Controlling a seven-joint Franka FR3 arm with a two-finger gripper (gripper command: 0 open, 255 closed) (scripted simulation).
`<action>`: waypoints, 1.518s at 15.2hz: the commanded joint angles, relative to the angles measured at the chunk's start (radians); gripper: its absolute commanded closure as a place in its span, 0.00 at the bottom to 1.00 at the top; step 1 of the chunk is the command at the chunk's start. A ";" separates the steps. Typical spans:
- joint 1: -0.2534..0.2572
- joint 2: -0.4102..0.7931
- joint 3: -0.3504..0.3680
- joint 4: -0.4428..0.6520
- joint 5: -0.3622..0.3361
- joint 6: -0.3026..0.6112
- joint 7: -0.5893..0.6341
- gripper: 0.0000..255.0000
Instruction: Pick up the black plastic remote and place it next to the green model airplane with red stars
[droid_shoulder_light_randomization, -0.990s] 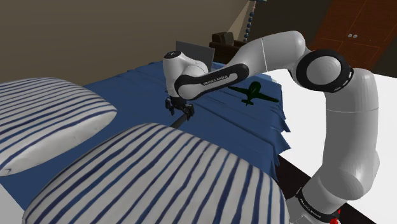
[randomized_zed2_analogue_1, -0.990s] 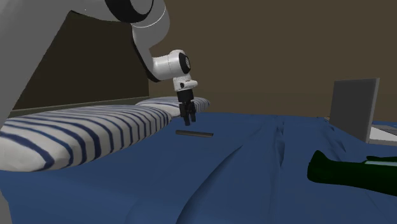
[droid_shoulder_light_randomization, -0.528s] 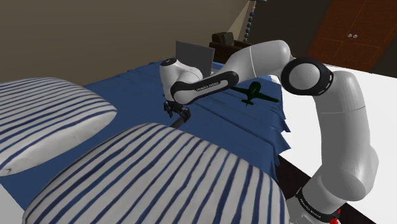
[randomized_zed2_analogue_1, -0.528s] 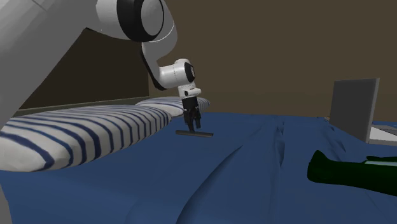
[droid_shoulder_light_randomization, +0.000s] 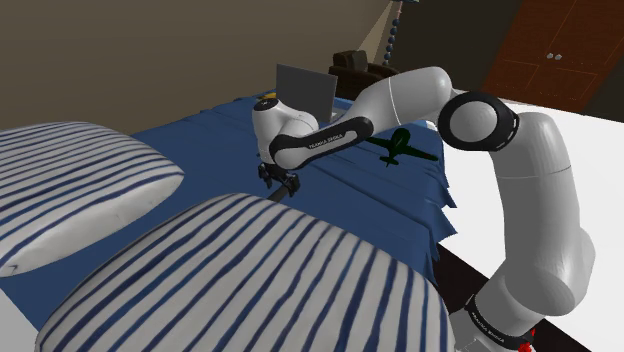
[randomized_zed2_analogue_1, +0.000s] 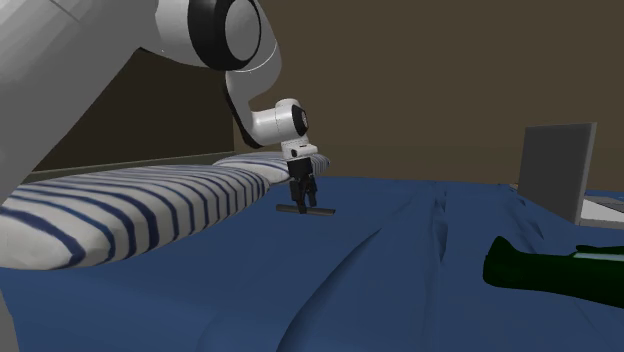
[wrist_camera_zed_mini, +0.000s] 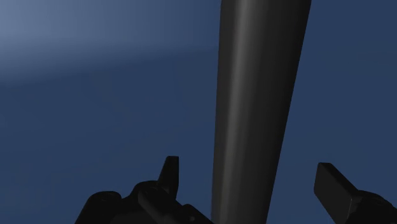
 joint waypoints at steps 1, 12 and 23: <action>0.000 0.000 0.000 0.000 0.000 0.000 0.000 0.00; 0.000 0.000 0.000 0.000 0.000 0.000 0.000 1.00; -0.006 -0.060 0.023 0.054 0.040 -0.104 -0.043 1.00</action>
